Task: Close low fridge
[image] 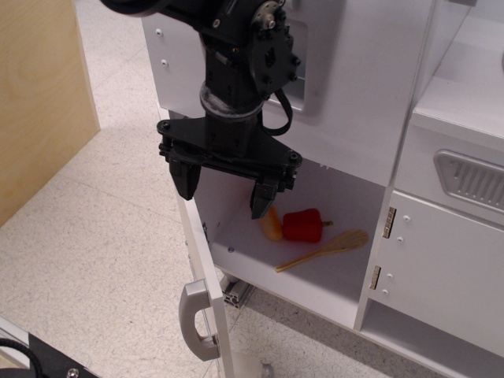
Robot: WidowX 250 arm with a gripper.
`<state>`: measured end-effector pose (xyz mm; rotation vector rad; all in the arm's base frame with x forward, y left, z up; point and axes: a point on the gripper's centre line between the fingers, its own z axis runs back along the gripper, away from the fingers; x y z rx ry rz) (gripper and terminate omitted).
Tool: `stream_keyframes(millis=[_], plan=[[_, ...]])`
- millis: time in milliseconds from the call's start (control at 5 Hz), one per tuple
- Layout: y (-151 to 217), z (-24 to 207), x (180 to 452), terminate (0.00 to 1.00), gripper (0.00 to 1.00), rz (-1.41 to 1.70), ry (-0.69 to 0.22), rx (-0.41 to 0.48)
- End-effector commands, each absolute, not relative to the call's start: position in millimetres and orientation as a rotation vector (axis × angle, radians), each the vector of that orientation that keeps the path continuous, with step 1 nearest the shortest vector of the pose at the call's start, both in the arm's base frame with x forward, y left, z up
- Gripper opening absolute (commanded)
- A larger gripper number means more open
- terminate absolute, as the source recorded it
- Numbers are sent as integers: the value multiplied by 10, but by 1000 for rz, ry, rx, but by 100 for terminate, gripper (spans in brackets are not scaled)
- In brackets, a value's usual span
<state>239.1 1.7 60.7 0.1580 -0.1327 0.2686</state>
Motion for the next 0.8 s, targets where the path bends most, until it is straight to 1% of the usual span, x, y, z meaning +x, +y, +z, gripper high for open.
stream_keyframes(millis=[0, 200, 400, 600], plan=[[17, 607, 2391, 0, 100, 269, -133, 158], [222, 687, 2421, 0, 100, 338, -162, 131], [412, 696, 2435, 0, 100, 427, -156, 72], [473, 598, 2441, 0, 100, 518, -170, 72]])
